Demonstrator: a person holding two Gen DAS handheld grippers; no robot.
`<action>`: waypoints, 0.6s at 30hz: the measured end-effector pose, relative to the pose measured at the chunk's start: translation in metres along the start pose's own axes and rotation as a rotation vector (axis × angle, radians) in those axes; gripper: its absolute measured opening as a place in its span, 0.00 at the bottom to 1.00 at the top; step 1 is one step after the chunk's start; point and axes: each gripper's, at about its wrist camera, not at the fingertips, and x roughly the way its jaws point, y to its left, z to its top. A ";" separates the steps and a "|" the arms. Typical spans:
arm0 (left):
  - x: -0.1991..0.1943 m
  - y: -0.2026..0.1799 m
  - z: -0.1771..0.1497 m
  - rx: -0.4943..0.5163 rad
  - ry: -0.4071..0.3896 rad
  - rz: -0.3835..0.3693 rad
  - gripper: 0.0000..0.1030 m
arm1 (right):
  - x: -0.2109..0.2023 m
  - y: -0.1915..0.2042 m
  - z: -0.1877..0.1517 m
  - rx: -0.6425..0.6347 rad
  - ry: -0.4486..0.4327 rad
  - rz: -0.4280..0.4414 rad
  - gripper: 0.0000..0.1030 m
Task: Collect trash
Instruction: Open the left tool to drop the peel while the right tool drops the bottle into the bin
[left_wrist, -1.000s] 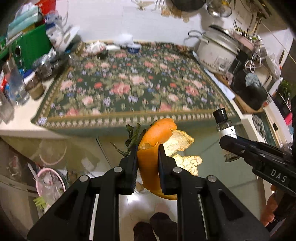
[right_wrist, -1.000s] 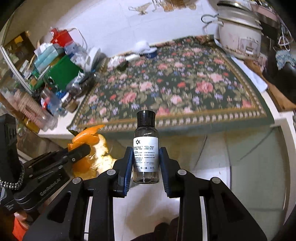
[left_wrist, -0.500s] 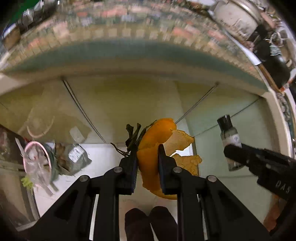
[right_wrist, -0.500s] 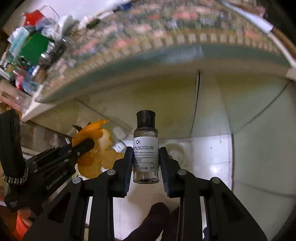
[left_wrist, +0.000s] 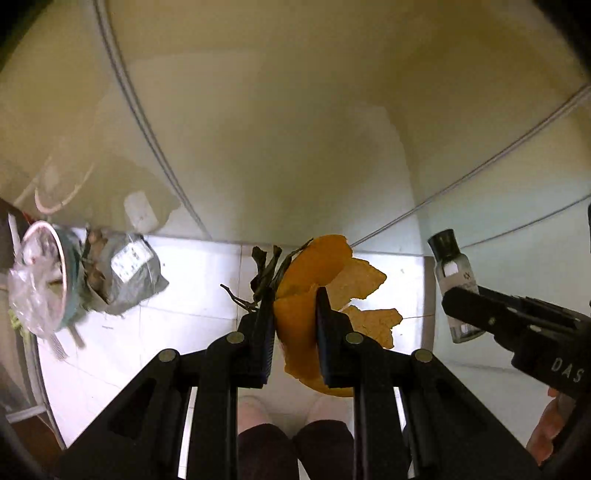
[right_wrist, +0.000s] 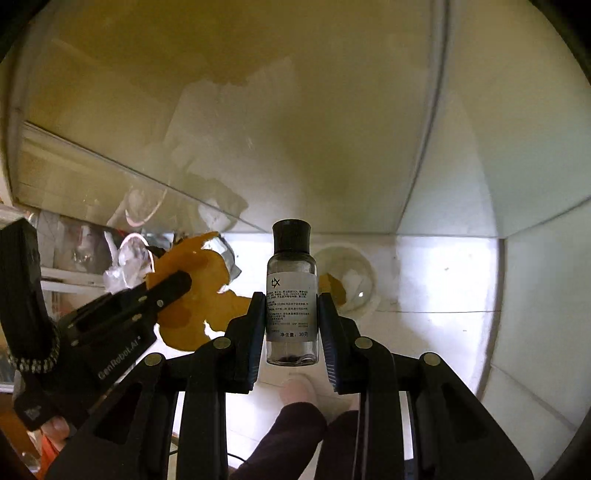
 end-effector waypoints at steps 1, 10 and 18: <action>0.009 0.002 -0.002 -0.004 0.007 0.000 0.18 | 0.007 -0.003 0.001 -0.006 0.005 0.001 0.25; 0.095 0.003 -0.013 -0.006 0.072 -0.014 0.19 | 0.046 -0.017 0.011 -0.047 -0.012 -0.064 0.35; 0.148 -0.027 -0.006 0.070 0.148 -0.064 0.35 | 0.037 -0.038 0.013 0.016 -0.052 -0.064 0.35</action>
